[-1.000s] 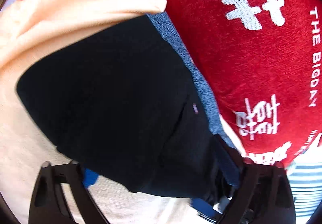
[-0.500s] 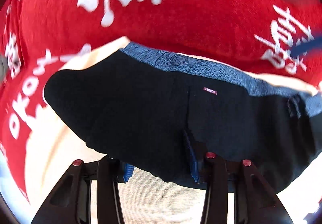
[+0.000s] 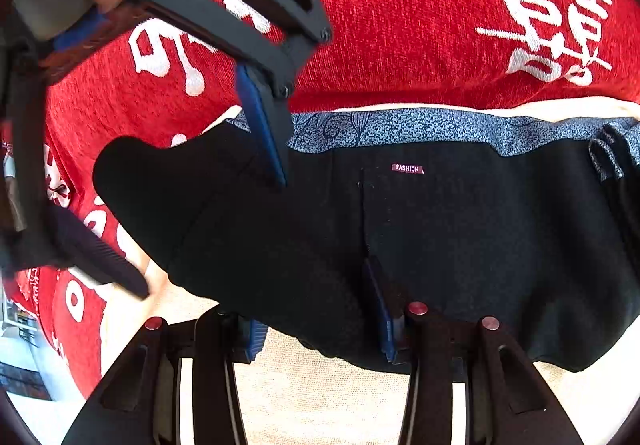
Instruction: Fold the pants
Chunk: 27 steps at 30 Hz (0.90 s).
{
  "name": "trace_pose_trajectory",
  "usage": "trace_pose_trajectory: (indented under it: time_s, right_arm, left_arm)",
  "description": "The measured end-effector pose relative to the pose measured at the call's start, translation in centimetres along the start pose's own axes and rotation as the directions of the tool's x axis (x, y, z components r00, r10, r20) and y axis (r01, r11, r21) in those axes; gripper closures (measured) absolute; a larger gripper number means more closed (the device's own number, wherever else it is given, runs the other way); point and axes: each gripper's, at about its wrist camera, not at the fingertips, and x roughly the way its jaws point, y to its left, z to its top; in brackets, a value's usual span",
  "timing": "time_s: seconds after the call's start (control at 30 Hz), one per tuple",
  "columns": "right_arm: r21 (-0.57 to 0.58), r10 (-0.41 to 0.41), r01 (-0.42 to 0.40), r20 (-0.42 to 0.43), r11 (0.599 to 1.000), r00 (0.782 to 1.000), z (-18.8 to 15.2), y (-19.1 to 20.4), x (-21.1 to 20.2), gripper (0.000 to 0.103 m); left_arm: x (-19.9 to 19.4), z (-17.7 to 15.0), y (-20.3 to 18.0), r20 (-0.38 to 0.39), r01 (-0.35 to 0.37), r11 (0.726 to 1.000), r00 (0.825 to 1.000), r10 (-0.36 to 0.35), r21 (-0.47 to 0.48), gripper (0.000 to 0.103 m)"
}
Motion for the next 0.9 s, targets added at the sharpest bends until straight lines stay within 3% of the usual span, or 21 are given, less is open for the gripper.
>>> trace_pose_trajectory:
  time_s: [0.03, 0.07, 0.1, 0.23, 0.37, 0.47, 0.53, 0.67, 0.77, 0.9]
  right_arm:
    - [0.006, 0.024, -0.024, 0.012, 1.0, 1.0, -0.1, -0.4, -0.2, 0.042]
    - [0.01, 0.024, -0.025, 0.026, 1.0, 0.999, -0.4, -0.9, -0.6, 0.071]
    - [0.008, 0.036, -0.036, 0.039, 0.999, 0.999, -0.8, -1.3, -1.0, 0.078]
    - [0.019, 0.118, -0.123, 0.175, 0.992, 0.977, -4.4, -3.5, -3.8, 0.082]
    - [0.071, 0.262, -0.303, 0.339, 0.95, 0.903, -9.6, -7.2, -6.8, 0.082]
    - [0.072, 0.342, -0.418, 0.461, 0.906, 0.819, -15.1, -10.2, -8.5, 0.081]
    - [0.065, 0.375, -0.484, 0.545, 0.872, 0.749, -18.3, -12.3, -9.4, 0.081]
    - [0.044, 0.388, -0.587, 0.711, 0.808, 0.587, -27.6, -16.9, -9.4, 0.081]
    - [0.051, 0.357, -0.638, 0.793, 0.768, 0.494, -34.7, -20.7, -8.3, 0.081]
    - [0.087, 0.305, -0.724, 0.868, 0.684, 0.392, -43.3, -26.5, -4.8, 0.08]
  left_arm:
    - [0.0, 0.0, -0.1, -0.003, -0.002, 1.0, 1.0, 0.002, 0.003, 0.058]
    - [0.0, 0.0, -0.2, -0.007, 0.002, 1.0, 1.0, -0.002, 0.007, 0.058]
    - [-0.5, 0.0, -0.5, 0.005, -0.004, 1.0, 1.0, 0.004, 0.021, 0.058]
    - [-2.6, 0.9, -1.9, 0.043, 0.015, 0.998, 0.999, -0.017, 0.056, 0.058]
    - [-6.2, 2.2, -3.2, 0.101, 0.072, 0.995, 0.992, -0.079, 0.067, 0.058]
    - [-9.6, 3.1, -4.6, 0.145, 0.138, 0.987, 0.978, -0.148, 0.078, 0.058]
    - [-11.7, 4.1, -6.1, 0.168, 0.176, 0.98, 0.967, -0.191, 0.097, 0.058]
    - [-15.8, 5.9, -11.3, 0.194, 0.251, 0.955, 0.94, -0.279, 0.157, 0.058]
    - [-18.0, 6.8, -16.1, 0.182, 0.31, 0.926, 0.919, -0.35, 0.214, 0.058]
    - [-19.6, 6.8, -24.2, 0.148, 0.345, 0.881, 0.901, -0.408, 0.324, 0.058]
